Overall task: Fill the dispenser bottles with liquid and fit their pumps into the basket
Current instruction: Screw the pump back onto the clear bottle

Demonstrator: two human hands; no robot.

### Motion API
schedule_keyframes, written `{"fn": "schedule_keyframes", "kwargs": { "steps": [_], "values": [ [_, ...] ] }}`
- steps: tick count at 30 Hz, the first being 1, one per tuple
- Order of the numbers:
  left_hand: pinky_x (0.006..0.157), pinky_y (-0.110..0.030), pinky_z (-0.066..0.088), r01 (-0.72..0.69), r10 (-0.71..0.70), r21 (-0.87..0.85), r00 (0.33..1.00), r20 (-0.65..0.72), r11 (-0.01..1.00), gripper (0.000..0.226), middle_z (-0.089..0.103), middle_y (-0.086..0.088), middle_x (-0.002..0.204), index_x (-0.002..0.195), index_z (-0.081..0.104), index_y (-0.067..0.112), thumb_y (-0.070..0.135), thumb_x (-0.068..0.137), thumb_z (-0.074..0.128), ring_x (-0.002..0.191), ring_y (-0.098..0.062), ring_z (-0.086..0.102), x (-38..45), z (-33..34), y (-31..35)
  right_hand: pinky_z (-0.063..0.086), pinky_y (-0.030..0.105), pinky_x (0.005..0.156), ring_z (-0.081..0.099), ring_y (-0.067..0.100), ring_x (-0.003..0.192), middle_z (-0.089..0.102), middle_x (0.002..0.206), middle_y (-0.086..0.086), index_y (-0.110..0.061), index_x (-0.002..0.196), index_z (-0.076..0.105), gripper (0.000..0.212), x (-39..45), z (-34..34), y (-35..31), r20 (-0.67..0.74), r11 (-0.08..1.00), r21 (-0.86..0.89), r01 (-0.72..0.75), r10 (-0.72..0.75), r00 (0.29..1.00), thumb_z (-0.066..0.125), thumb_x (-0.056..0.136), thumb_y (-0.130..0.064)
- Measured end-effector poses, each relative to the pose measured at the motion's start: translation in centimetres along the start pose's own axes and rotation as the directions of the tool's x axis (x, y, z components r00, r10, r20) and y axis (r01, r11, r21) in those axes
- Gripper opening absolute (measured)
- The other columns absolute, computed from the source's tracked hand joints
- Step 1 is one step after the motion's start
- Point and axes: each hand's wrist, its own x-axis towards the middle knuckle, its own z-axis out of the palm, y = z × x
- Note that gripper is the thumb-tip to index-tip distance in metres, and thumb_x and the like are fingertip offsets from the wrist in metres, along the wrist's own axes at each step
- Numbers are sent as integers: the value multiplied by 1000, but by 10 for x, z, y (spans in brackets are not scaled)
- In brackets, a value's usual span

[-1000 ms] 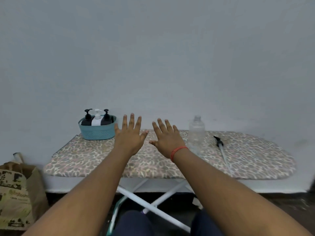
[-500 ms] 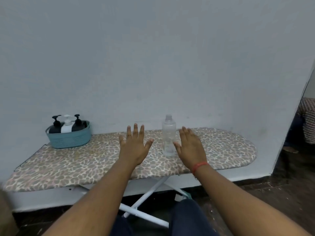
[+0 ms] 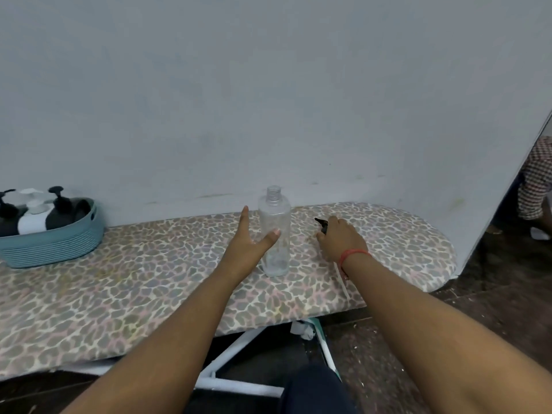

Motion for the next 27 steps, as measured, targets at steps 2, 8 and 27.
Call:
{"fn": "schedule_keyframes", "kwargs": {
  "steps": [2,8,27],
  "values": [
    [105,-32,29,-25,26,-83,1000,15,996,109,14,15,166,157,2,46,70,76,70,148,-15,27,10,5,-3,48,40,87,55,32,117,54,137,13,-12,141,44,49,14,5,1,29,999,14,-32,31,999,49,100,-40],
    [75,-3,46,-83,92,-148,994,61,986,63,58,46,116,128,44,64,57,76,80,109,24,52,22,15,-6,45,31,72,60,26,100,63,123,10,-16,128,58,31,40,21,-4,79,993,-41,-109,112,991,51,99,-25],
    [101,-34,47,-116,106,-80,986,-128,990,72,57,14,133,137,46,39,51,76,82,122,-2,53,-25,-87,-24,36,30,53,51,18,60,56,78,3,-17,93,45,20,14,-34,-92,-161,657,754,-15,208,965,62,92,-28]
  ]
}}
